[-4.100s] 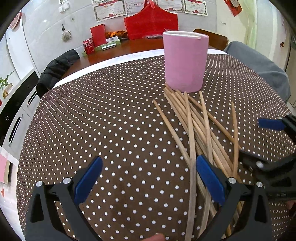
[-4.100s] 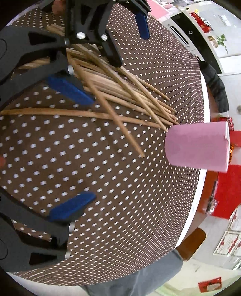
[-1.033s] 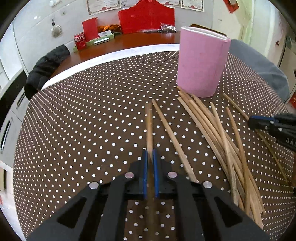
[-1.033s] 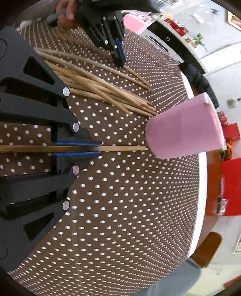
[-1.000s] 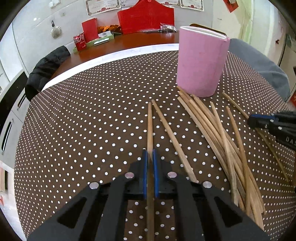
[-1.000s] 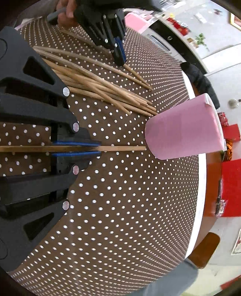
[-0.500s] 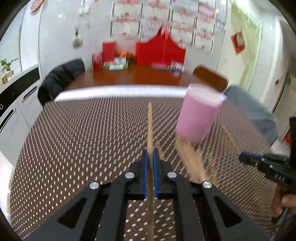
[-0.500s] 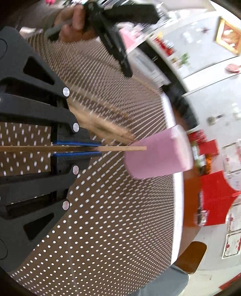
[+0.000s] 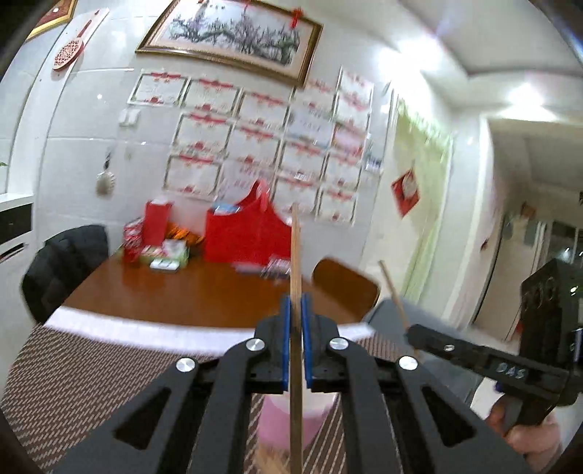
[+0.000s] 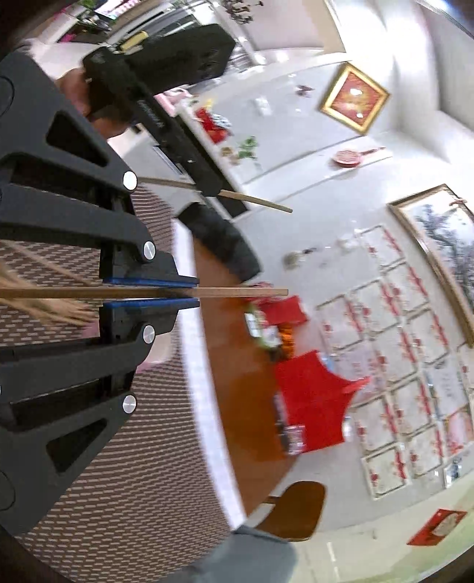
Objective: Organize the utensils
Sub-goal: 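Lift both held chopsticks upright and carry them over the pink cup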
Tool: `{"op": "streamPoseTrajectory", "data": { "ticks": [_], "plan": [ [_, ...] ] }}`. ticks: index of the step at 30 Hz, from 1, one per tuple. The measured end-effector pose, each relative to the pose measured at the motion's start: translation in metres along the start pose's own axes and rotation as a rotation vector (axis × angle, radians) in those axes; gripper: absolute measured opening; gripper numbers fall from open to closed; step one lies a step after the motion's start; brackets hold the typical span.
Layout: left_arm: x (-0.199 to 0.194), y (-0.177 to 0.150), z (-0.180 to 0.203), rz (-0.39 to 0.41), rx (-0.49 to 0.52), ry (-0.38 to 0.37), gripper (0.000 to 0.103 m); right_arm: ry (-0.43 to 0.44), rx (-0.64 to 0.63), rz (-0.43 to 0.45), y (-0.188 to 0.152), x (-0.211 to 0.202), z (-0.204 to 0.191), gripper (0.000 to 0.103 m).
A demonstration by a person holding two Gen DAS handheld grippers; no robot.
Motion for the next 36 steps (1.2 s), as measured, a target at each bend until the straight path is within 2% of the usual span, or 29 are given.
{"op": "streamPoseTrajectory", "data": {
  "ticks": [7,13,18,23,36],
  "plan": [
    [0.056,0.048,0.001,0.086,-0.055,-0.046,0.006,0.021,0.051,0.124,0.072,0.035,0.017,0.006],
    [0.092,0.049,-0.003,0.095,-0.058,-0.034,0.006,0.053,0.074,0.173,0.101,0.067,0.029,0.006],
    [0.121,0.038,-0.012,0.065,-0.075,-0.026,0.006,0.03,0.083,0.141,0.095,0.101,0.043,0.006],
    [0.136,0.032,-0.021,0.045,-0.082,-0.02,0.006,0.017,0.107,0.118,0.082,0.116,0.059,0.006],
    [0.145,0.033,-0.023,0.034,-0.075,-0.006,0.006,-0.019,0.113,0.06,0.06,0.119,0.076,0.006]
  ]
}}
Point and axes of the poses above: each gripper's, at about its wrist camera, not at the fingertips, and x roughly the way its jaws point, z to its right, y to its top, the point moved 10 cm from there along x, roughly the way its jaws point, and after that the axes turned 13 degrees about -z, right-handed, at the moved point
